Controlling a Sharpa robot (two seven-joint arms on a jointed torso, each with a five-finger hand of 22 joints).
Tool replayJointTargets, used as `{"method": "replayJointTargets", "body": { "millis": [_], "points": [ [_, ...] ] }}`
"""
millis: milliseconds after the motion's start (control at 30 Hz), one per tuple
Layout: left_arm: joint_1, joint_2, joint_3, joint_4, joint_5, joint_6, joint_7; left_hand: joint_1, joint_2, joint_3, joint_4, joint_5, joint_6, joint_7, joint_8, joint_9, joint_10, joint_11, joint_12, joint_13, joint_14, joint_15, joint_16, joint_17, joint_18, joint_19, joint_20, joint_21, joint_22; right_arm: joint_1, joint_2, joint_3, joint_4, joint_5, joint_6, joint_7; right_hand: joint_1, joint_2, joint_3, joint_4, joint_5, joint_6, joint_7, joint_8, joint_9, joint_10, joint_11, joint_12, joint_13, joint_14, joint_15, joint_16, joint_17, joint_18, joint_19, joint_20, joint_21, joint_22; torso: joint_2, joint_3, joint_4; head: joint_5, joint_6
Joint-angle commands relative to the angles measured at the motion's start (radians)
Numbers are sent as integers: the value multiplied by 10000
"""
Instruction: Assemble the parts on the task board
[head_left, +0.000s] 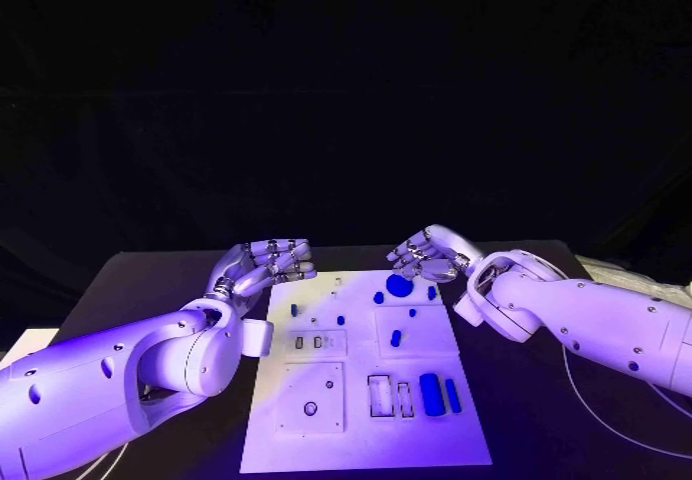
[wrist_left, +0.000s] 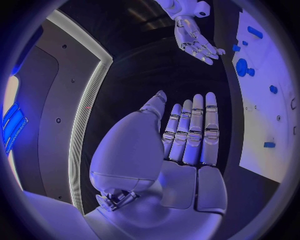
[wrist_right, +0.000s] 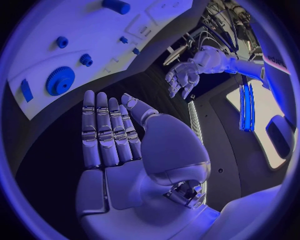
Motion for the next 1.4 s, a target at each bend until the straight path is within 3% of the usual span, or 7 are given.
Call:
{"method": "replayJointTargets", "body": {
  "millis": [33, 200, 333, 700, 833, 1033, 1400],
  "points": [
    [37, -84, 35, 282, 29, 400, 80, 42, -5, -3, -68, -62, 48, -5, 2, -12, 69, 12, -57, 1, 59, -6, -10, 17, 120, 64, -5, -12, -17, 101, 60, 26, 88, -3362, 689, -1348, 122, -433, -28, 46, -285, 332, -181, -59, 20, 489, -256, -73, 21, 1457, -496, 384, 68, 132, 1413, -644, 1195, 556, 373, 5, 99, -126, 125],
    [48, -85, 55, 559, 103, 414, 59, 28, -18, -15, -86, -64, 38, 11, -26, -25, 63, 25, -97, -8, 47, 3, -44, 29, 114, 71, -3, -42, -34, 299, 112, 47, 302, -5339, 1118, -2208, 33, -563, -199, 198, -543, 448, -385, -61, 19, 680, -479, -82, 20, 2969, -825, 1104, 329, 153, 1937, -976, 1885, 919, 636, -17, 219, -267, 228],
    [50, -94, 60, 701, 121, 413, 60, 21, -19, -19, -92, -63, 38, 16, -35, -29, 62, 29, -113, -12, 43, 7, -57, 33, 112, 73, -1, -54, -40, 413, 150, 55, 456, -6367, 1500, -2697, -106, -734, -229, 427, -691, 476, -508, -90, 0, 712, -614, -104, 9, 3058, -955, 2351, 1136, 136, 2308, -1195, 2569, 1291, 818, -55, 263, -333, 269],
    [82, -176, 70, 799, 130, 412, 25, 11, -25, -28, -104, -64, 37, 24, -51, -36, 61, 37, -139, -17, 39, 12, -79, 43, 110, 79, 1, -76, -52, 516, 374, 60, 627, -7442, 2203, -3227, -247, -1113, 231, 1095, -788, 408, -605, -84, 7, 344, -659, -98, 16, 3035, -1036, 5197, 2965, 107, 2660, -1241, 4252, 2315, 1004, -94, 404, -454, 232],
    [85, -167, 71, 788, 131, 421, 3, 11, -25, -28, -104, -64, 37, 24, -51, -36, 61, 37, -139, -17, 39, 12, -79, 43, 110, 79, 1, -76, -52, 527, 449, 61, 588, -7570, 2407, -3313, -215, -1289, 455, 1382, -804, 435, -611, -82, 13, 381, -671, -101, 20, 2943, -1057, 6463, 3912, -126, 2884, -1182, 6067, 4333, 1026, -120, 463, -503, 224],
    [86, -180, 72, 785, 135, 425, -22, -6, -28, -39, -110, -65, 36, 33, -66, -42, 63, 44, -160, -21, 40, 16, -96, 52, 109, 86, 4, -94, -62, 532, 583, 60, 494, -7722, 2566, -3382, -136, -1387, 655, 1633, -832, 476, -634, -83, 17, 423, -670, -96, 24, 2930, -1045, 7928, 5402, -304, 3018, -1129, 7461, 5955, 1091, -97, 458, -490, 273],
    [87, -186, 71, 789, 141, 491, -86, -12, -28, -43, -116, -65, 32, 36, -76, -46, 60, 47, -174, -25, 41, 18, -105, 57, 109, 91, 5, -104, -67, 533, 716, 59, 343, -7811, 2814, -3515, -37, -1361, 883, 1817, -844, 627, -666, -55, 38, 504, -679, -94, 29, 2908, -1081, 8823, 6320, -402, 3072, -1111, 8248, 6861, 1166, -104, 509, -527, 261]
  ]
}}
